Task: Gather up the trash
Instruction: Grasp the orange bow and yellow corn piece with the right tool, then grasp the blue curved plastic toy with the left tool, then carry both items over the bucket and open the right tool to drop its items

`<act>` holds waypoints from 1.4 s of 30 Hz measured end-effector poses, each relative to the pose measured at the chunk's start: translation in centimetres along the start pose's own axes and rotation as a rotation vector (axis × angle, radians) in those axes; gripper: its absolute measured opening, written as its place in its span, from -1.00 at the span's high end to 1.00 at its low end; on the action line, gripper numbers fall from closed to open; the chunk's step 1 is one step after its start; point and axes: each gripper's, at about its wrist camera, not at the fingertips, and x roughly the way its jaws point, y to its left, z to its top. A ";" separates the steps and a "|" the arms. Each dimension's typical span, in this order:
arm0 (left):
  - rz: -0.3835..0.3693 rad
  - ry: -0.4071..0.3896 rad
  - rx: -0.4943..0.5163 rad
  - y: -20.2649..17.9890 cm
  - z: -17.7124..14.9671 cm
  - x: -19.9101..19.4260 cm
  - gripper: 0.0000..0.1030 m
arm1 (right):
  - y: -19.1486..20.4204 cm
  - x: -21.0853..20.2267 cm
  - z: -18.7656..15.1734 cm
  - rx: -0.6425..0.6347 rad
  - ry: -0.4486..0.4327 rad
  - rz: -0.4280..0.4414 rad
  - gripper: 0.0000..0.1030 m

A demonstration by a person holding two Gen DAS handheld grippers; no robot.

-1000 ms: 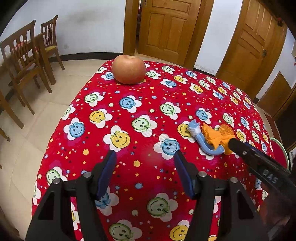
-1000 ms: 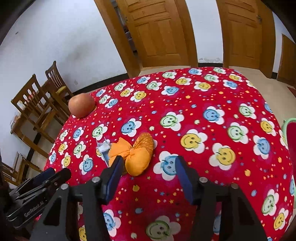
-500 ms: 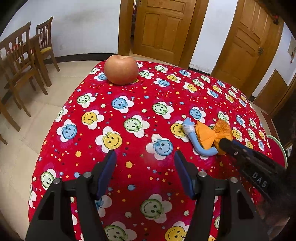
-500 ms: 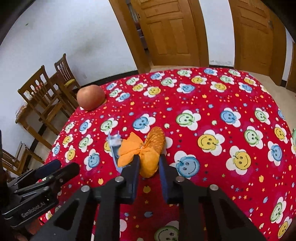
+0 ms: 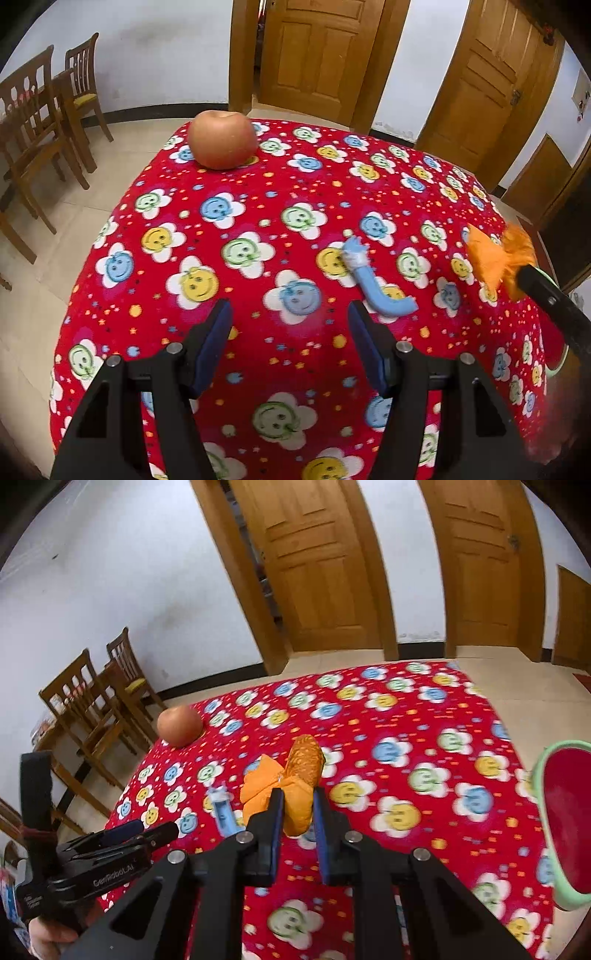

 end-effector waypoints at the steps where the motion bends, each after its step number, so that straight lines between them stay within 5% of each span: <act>1: -0.004 0.000 0.001 -0.4 0.1 0.0 -0.25 | -0.7 -0.5 0.1 0.008 -0.005 -0.005 0.66; 12: -0.070 0.044 0.033 -5.6 1.2 2.2 -0.25 | -6.4 -4.9 -0.4 0.067 -0.054 -0.050 0.66; 20: -0.061 0.082 -0.007 -6.3 1.0 4.4 0.19 | -9.8 -7.4 -1.0 0.101 -0.072 -0.077 0.66; 31: -0.072 0.058 -0.008 -6.9 0.0 3.6 0.22 | -13.0 -9.4 -1.9 0.152 -0.087 -0.086 0.66; 42: -0.171 0.002 0.099 -12.2 -0.5 -0.6 0.22 | -15.3 -11.7 -2.3 0.186 -0.126 -0.122 0.66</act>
